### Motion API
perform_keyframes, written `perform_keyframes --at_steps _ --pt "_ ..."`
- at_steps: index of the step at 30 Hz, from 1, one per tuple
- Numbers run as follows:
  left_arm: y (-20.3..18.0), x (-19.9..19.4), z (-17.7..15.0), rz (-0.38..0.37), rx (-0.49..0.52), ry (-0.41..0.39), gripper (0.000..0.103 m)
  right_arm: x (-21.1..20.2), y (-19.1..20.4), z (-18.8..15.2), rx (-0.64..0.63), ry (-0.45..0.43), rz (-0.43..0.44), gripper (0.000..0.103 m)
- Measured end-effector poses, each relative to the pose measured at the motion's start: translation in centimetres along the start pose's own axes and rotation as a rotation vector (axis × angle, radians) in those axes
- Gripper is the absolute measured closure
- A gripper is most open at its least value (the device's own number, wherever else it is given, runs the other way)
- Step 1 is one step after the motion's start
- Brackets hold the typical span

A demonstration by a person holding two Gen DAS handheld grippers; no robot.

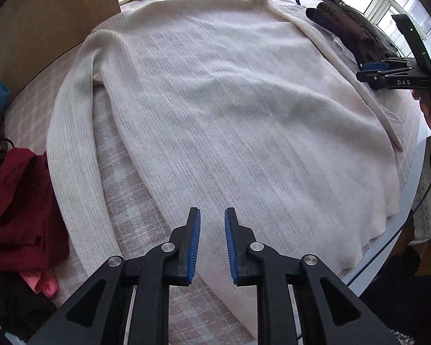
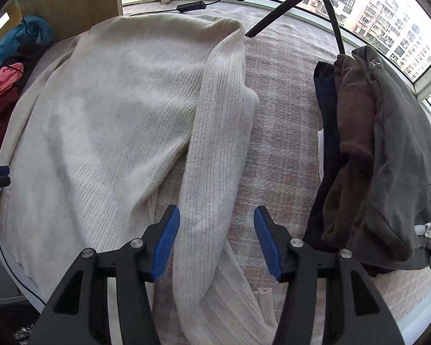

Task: Fold clothes

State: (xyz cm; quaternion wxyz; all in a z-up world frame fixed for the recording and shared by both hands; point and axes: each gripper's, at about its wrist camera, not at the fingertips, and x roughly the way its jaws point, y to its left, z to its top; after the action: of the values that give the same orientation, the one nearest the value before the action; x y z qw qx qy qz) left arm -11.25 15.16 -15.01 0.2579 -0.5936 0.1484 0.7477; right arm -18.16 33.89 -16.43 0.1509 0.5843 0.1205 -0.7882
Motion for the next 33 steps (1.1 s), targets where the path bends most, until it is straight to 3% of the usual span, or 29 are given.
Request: perform_keyframes --at_steps 3,4,5,6,9,10,11,13,16,19,20,22,24,26,29,32,33 --pt "-0.4 0.7 0.7 -0.011 0.017 0.015 0.086 2.4 0.1 0.6 -0.015 0.051 0.023 0.05" --pt "-0.4 1.0 0.9 -0.013 0.02 0.023 0.086 3.1 0.2 0.7 -0.038 0.069 0.014 0.056" --pt "-0.3 1.2 1.0 -0.012 0.02 0.029 0.086 3.5 0.2 0.8 -0.064 0.075 0.012 0.068" --pt "-0.2 1.4 1.0 -0.011 0.021 0.035 0.086 3.2 -0.1 0.9 -0.083 0.065 0.001 0.092" --pt "0.3 1.7 1.1 -0.015 0.014 0.043 0.086 -1.0 -2.4 1.6 -0.036 -0.067 -0.2 0.091" --pt "0.5 1.7 1.1 -0.018 0.01 0.044 0.086 -2.7 -3.4 1.7 0.009 -0.117 -0.222 0.089" --pt "0.7 1.7 1.2 -0.02 0.006 0.043 0.086 -3.8 -4.2 1.7 0.048 -0.14 -0.211 0.086" --pt "1.2 1.6 1.3 -0.02 -0.006 0.039 0.086 -4.8 -4.5 2.0 0.086 -0.144 -0.198 0.068" --pt "2.7 0.8 1.5 -0.007 -0.044 0.014 0.086 -5.2 -2.0 3.2 0.054 -0.183 -0.164 0.052" --pt "5.4 -0.8 0.8 0.032 -0.099 -0.011 0.085 -3.7 1.0 4.5 -0.014 -0.18 -0.215 0.051" --pt "6.5 -1.3 0.3 0.048 -0.119 -0.017 0.082 -3.7 1.5 4.7 -0.021 -0.182 -0.192 0.051" --pt "8.6 -2.3 -0.7 0.079 -0.159 -0.029 0.073 -4.5 2.4 4.8 -0.006 -0.178 -0.04 0.051" --pt "10.8 -3.3 -1.7 0.11 -0.198 -0.04 0.071 -4.0 3.8 5.0 0.014 -0.164 0.116 0.051" --pt "11.6 -3.3 -3.5 0.122 -0.248 -0.02 0.071 -3.2 6.4 5.1 -0.013 -0.15 0.215 0.051" --pt "10.9 -2.2 -5.5 0.099 -0.257 0.018 0.071 -1.5 11.2 5.5 -0.105 -0.124 0.256 0.051" --pt "9.2 -0.7 -6.2 0.142 -0.173 0.06 0.062 0.4 15.6 6.0 -0.193 -0.085 0.27 0.051" --pt "8.9 -0.1 -6.3 0.164 -0.155 0.074 0.064 1.0 16.6 6.0 -0.208 -0.071 0.276 0.051"
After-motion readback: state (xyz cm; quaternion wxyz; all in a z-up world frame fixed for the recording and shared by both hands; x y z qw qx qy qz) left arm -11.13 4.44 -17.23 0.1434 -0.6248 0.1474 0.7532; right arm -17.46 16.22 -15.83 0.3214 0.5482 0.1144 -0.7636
